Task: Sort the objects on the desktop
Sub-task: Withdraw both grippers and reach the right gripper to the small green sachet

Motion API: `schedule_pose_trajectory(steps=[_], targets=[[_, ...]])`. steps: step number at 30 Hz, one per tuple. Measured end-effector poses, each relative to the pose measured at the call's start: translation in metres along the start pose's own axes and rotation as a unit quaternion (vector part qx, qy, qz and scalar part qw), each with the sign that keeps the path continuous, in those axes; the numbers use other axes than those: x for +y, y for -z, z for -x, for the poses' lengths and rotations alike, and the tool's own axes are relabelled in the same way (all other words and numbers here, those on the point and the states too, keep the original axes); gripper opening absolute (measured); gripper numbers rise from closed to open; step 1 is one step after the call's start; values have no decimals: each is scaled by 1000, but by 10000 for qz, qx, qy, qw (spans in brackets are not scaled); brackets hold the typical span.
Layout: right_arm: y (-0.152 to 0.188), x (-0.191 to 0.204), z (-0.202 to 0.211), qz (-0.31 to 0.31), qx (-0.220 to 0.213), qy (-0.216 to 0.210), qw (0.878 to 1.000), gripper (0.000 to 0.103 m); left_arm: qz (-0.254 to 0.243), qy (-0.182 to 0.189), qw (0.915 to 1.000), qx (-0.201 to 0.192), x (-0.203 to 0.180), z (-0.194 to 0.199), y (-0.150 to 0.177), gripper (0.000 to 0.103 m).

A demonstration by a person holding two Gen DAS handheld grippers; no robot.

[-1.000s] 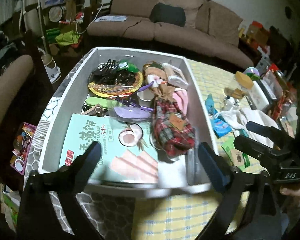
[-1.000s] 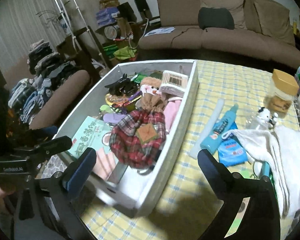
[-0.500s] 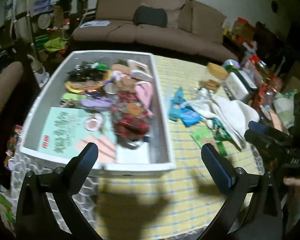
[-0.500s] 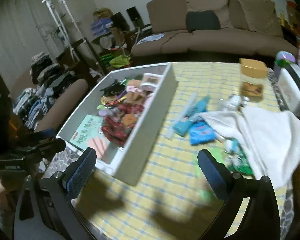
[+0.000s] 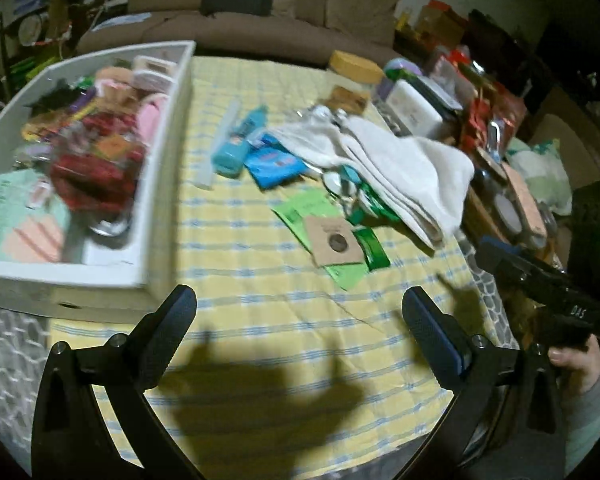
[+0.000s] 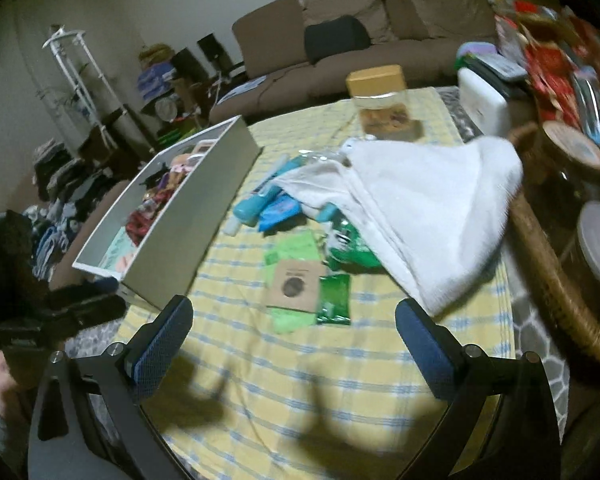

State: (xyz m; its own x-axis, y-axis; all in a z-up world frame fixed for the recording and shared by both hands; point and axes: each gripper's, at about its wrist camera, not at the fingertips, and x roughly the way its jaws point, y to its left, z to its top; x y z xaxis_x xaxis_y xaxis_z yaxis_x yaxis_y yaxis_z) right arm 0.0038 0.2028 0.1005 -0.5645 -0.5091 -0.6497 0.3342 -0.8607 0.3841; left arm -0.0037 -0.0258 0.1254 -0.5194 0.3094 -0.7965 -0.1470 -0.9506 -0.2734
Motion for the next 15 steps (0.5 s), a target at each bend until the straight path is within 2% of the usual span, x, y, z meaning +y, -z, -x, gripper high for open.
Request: schedule_pose_trajectory(steps=[7,9,11,13,15], targets=[[9,-18,-12,8,90,-147,9999,102,-94,7,9998,176,-17,-45,9,103],[10,-16,-19,114,180,-196,9996,96,-16,42,9998,188,-15,-54,11,103],[10,-12,-30,255,320,-174,9990,81,19,41,9998,196,-14,-61,12,103],[12,-9,-45,353,474,-138,9982,73,6,30,9997,228,-12,-67,14,103],[14,-8,-63,414,640,-21,9971,71,11,21,9997,253,-10,-72,15,103]])
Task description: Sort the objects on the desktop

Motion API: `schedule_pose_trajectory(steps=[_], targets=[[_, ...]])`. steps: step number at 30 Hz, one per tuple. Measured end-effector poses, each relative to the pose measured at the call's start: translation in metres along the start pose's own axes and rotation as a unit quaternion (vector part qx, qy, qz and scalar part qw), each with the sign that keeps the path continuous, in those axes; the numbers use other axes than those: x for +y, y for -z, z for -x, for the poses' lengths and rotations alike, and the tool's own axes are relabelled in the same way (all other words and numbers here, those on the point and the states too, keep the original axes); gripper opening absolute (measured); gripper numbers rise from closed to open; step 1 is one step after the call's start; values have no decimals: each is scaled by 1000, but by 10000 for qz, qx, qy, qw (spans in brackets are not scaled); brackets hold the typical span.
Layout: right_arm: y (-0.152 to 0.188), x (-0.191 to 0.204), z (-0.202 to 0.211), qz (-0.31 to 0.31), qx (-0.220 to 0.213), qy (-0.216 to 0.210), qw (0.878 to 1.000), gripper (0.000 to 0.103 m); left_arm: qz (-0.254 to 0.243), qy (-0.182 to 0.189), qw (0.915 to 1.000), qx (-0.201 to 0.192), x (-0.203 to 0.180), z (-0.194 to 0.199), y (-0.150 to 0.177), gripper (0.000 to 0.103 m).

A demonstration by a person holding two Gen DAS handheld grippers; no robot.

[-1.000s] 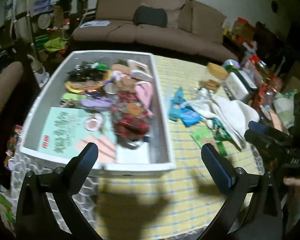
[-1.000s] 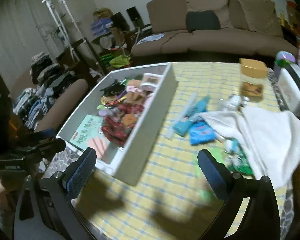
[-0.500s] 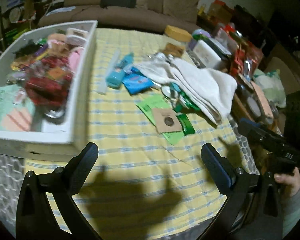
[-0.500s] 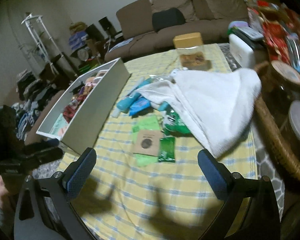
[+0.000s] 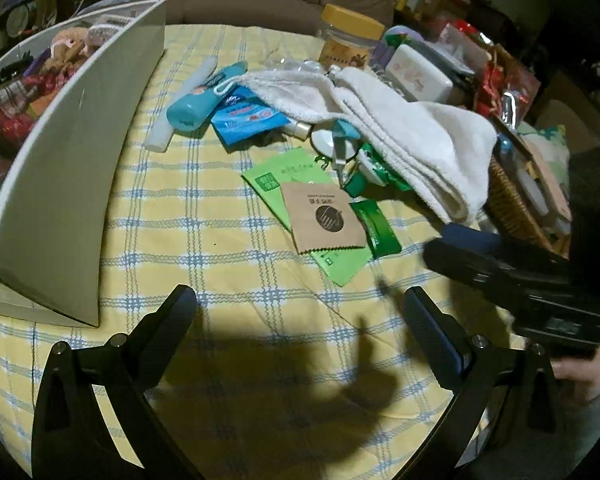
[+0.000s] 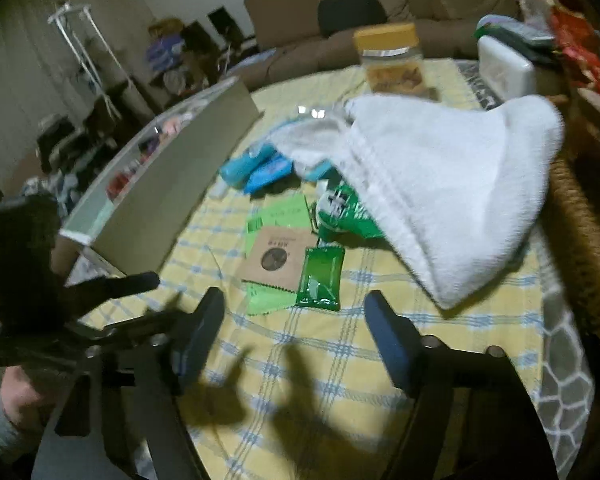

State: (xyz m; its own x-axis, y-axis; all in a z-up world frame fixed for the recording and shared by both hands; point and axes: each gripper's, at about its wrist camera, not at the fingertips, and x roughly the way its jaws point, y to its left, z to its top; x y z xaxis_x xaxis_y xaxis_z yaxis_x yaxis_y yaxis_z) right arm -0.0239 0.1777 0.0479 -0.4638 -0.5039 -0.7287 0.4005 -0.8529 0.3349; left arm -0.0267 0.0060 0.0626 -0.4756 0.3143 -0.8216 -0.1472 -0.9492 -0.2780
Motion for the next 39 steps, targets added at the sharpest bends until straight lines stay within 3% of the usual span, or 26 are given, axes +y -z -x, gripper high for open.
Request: schedule_pose_trajectory(steps=[4,6,9,12,13,23,33,35,39], targets=[[-7,0,-28,125,112,213,9996,54,71,15,10000,46,9,-4,1,103],[-8,-1,-36,182,137,334,9992,52,62,-6,10000,42,11,-4,2,103],[-7,-2,-49,263,327,430,9982,33,54,-29,10000,34,15,-4,1,103],[-6,-2,-50,338,308,453,9979,29,75,10,10000,23,17,-5,-1,103],[-6,-3,-48,279,307,368,9985,19,79,28,10000,15,17,-6,-1,103],[-12,-10,-15,-169,-3,-120,9998,20,124,35,9999,-73,19,-8,-6,103],[-15,-20,13,-366,-228,-394,9983,20,-28,-97,9998,-182,-2,-22,-37,102],[-15,-27,16,-453,-243,-376,9980,20,-22,-78,9998,-189,-6,-27,-44,101],[-15,-38,19,-533,-239,-355,9977,20,108,33,9999,-107,-8,-41,-60,85]])
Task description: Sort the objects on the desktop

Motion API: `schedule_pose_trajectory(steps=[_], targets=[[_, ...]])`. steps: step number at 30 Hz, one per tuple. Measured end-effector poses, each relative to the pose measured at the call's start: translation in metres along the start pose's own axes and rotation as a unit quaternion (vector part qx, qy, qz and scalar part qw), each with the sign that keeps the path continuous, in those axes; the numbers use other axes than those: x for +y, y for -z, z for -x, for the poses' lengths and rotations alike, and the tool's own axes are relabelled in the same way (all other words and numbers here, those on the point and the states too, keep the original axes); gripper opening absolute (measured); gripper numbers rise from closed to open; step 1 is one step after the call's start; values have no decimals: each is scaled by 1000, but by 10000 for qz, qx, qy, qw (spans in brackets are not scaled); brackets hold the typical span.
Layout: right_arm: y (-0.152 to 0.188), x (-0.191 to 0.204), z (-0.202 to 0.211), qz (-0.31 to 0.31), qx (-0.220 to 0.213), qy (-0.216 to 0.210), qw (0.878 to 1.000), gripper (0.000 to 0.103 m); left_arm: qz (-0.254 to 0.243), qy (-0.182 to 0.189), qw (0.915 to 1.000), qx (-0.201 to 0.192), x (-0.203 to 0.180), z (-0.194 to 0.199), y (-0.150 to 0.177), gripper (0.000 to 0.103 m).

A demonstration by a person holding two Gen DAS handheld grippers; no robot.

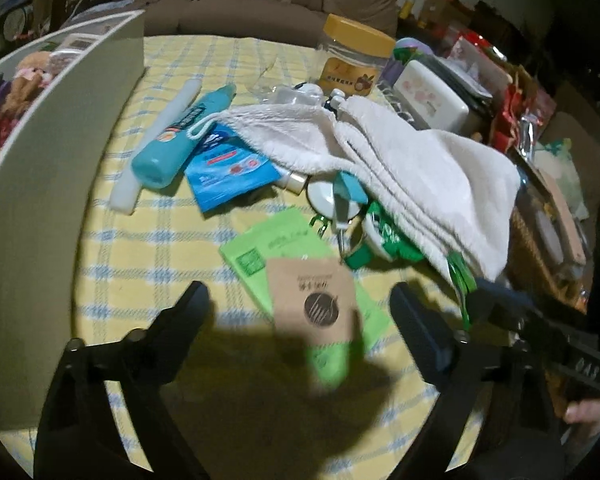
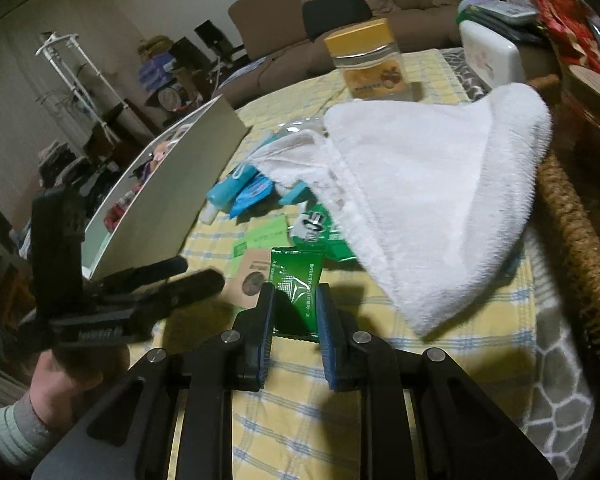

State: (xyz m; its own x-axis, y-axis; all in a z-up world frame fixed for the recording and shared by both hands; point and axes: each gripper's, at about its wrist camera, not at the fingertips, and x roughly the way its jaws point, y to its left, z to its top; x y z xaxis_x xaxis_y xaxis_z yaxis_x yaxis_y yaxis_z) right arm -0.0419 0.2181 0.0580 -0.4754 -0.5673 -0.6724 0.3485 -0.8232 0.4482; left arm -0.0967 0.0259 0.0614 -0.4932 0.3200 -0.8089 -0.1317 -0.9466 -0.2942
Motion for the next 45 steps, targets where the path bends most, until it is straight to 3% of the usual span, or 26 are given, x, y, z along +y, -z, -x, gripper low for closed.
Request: schedule_pose_trajectory(steps=[9,14,17,19,21,22,25,29,32,34,35,36,37,42,45], targets=[[-2,-8,14,-54,-131,-145,9998,20,-167,220,9996,55,-18,-21,-12,75],[-4,-13,26,-168,-290,-234,9992,20,-877,157,9959,134,-43,-42,-13,74],[-4,-16,34,-230,-358,-289,9987,20,-1445,195,9892,171,-60,-52,-12,74],[-5,-18,36,-245,-371,-295,9986,20,-1713,220,9846,282,-69,-61,-12,61],[-5,-20,37,-275,-368,-287,9985,20,-1721,169,9844,330,-73,-68,-13,58],[-5,-22,37,-303,-359,-290,9985,20,-1729,87,9844,313,-73,-70,-14,50],[-6,-24,37,-348,-366,-313,9982,20,-1641,152,9860,252,-66,-71,-16,41],[-6,-26,37,-354,-355,-319,9982,20,-1870,124,9822,156,-67,-71,-15,41],[-7,-26,37,-351,-369,-307,9982,20,-2136,-103,9768,122,-80,-78,-12,54],[-5,-26,37,-345,-376,-292,9983,20,-2070,-137,9782,102,-82,-81,-14,53],[-5,-26,37,-340,-377,-288,9983,20,-1971,-123,9803,86,-81,-81,-16,49],[-5,-26,38,-333,-368,-277,9984,20,-1846,-171,9826,51,-77,-80,-18,37],[-4,-26,38,-328,-370,-261,9984,20,-1681,-93,9857,50,-73,-78,-20,35],[-4,-23,39,-296,-404,-292,9983,20,-1183,164,9928,-83,-54,-45,-18,31],[-5,-15,40,-174,-459,-322,9983,20,-1321,229,9908,-207,-50,-9,-9,30]])
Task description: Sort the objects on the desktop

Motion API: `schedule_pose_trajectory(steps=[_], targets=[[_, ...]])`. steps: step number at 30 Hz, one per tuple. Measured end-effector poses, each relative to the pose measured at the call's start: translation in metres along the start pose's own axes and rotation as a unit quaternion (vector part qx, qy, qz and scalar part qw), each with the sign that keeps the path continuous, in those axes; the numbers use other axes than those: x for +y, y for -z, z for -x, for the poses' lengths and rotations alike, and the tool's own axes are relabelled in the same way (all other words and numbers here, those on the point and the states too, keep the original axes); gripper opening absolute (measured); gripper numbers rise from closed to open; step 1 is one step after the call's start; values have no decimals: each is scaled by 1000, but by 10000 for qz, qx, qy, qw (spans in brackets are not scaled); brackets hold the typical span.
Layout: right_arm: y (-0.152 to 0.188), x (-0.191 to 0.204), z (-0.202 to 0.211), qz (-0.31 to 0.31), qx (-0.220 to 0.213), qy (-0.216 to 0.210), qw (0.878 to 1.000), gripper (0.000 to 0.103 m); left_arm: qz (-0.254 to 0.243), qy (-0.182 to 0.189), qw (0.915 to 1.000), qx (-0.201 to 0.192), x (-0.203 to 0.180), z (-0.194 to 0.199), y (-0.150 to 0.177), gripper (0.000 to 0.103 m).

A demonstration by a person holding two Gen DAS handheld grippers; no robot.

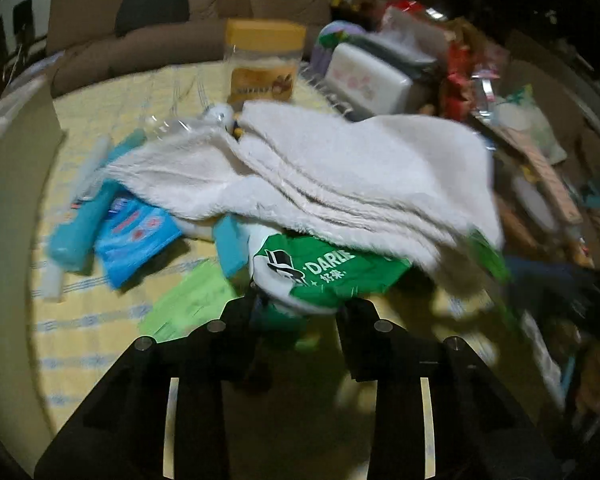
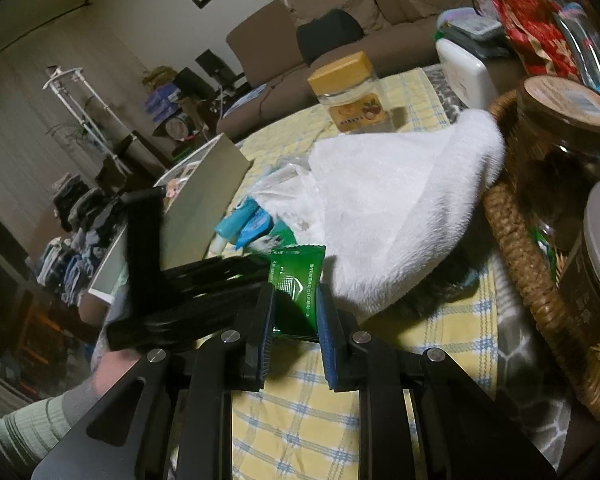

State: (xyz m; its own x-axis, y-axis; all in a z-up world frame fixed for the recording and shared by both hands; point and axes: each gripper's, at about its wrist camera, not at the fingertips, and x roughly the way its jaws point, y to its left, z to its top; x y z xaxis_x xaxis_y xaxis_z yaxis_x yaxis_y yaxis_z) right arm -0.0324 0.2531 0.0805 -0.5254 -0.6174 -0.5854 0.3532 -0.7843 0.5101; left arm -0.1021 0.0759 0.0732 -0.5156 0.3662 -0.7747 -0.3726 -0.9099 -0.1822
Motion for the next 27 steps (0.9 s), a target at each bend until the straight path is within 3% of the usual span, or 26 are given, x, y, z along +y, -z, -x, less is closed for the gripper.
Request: schedule_pose_trajectory(steps=[2,4,18,27], targets=[[1,9,0,115,-28,-50,9999,20,-7,36,9999,-106,4,26,6,26],[1,18,-1,239,-61,-88,9997,20,105,65,9997,-189,13,52,11,15],[16,122,7,993,-255,-492,9935,20,305,-116,9989,-349,36,148,65,15],[38,145,2,993,1,-499,9938,20,497,-297,9979,-303,66,178,103,15]])
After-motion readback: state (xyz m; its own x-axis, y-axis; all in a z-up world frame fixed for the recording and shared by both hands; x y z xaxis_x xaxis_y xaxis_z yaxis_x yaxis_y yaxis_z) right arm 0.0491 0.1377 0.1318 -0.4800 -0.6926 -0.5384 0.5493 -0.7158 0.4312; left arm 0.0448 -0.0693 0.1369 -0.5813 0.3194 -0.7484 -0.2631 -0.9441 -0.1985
